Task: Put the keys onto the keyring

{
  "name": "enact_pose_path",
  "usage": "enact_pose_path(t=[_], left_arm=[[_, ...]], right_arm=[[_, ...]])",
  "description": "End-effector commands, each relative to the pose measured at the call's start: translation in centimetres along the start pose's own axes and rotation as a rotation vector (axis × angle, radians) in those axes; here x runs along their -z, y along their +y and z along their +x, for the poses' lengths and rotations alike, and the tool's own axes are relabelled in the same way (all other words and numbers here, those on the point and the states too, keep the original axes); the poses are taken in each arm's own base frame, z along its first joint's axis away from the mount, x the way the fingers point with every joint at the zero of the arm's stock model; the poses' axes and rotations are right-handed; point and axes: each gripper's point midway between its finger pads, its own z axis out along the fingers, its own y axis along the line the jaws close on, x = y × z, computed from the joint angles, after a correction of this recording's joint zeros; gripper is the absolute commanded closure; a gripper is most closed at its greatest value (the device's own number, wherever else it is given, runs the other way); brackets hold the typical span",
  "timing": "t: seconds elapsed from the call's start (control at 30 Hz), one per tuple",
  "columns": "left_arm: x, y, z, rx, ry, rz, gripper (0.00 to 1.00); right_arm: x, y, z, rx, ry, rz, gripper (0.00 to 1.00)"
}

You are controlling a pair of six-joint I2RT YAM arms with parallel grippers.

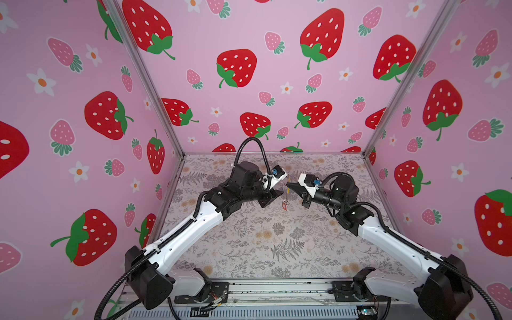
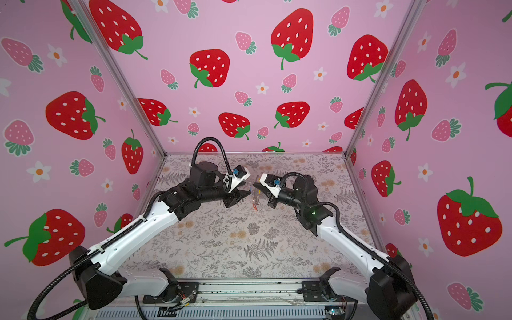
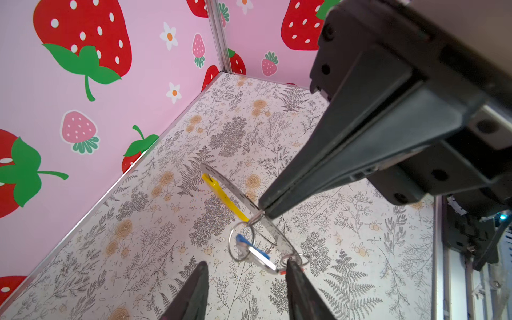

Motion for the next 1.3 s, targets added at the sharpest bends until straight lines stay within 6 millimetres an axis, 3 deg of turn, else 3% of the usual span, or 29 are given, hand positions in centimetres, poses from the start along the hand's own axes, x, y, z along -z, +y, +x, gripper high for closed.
enact_pose_path(t=[0.0,0.17,0.37,0.6,0.8,1.1,1.27], left_arm=[[-0.1,0.1,-1.3,0.019,-0.049,-0.011,0.55],[-0.5,-0.1,-1.6,0.024,-0.062,0.014,0.74],[-0.8,-0.4,-1.8,0.026,-0.061,0.037,0.74],[-1.2,-0.6,-1.3,0.032,-0.046,0.041,0.67],[-1.5,-0.4,-1.5,0.026,-0.040,0.038,0.76],[-1.7,-0.7,-1.3,-0.002,-0.012,0.047,0.98],[-2.0,-1.2,-0.8,-0.033,0.020,0.065,1.00]], right_arm=[[0.1,-0.7,-1.9,0.017,-0.045,0.021,1.00],[0.1,-0.7,-1.9,0.017,-0.045,0.022,1.00],[0.2,-0.8,-2.1,0.022,-0.049,0.028,1.00],[0.3,-1.1,-2.4,0.026,-0.056,0.046,1.00],[0.4,-0.9,-2.7,0.025,-0.069,0.042,1.00],[0.8,-1.3,-3.0,0.027,-0.082,0.072,1.00],[1.0,-1.3,-3.5,0.037,-0.108,0.078,1.00]])
